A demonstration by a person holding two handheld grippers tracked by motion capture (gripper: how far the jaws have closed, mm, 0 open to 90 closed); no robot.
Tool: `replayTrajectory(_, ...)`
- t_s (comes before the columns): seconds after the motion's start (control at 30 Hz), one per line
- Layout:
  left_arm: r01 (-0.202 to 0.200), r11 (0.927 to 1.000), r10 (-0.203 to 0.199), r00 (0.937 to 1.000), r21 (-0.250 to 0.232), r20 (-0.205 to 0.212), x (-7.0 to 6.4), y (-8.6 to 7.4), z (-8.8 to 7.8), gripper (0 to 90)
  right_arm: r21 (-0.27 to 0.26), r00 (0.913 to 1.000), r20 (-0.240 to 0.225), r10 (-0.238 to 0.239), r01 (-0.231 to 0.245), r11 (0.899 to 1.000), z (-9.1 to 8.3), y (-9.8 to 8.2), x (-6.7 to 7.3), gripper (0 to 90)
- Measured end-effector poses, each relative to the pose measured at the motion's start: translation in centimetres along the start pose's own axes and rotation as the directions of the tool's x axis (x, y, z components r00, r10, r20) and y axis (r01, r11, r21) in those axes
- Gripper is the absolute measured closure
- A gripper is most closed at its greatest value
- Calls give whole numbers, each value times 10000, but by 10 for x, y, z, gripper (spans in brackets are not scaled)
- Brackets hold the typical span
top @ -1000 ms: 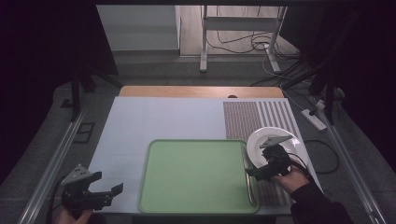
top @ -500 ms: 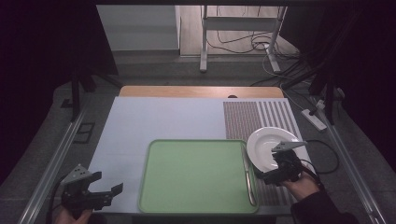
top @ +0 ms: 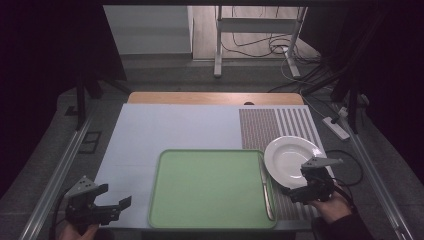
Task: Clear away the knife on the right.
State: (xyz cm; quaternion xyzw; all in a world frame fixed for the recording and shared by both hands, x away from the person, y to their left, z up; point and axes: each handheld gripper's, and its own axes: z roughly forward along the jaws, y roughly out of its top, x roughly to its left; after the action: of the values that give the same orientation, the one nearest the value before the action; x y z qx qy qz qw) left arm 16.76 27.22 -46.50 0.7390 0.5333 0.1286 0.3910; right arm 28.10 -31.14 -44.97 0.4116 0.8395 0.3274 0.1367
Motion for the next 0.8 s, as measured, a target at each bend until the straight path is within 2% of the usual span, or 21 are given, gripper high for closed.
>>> replayTrajectory(0.33, -4, 10000, 4, 10000, -7, 56, 0, 0, 0, 38, -82, 9998, 132, 129, -128, 9999, -10, -6, -1, 0)
replayTrajectory(0.8, 89, 10000, -88, 9999, -15, 85, 1, 0, 0, 31, -241, 9977, 377, 572, -563, 9981, -23, -16, -4, 0)
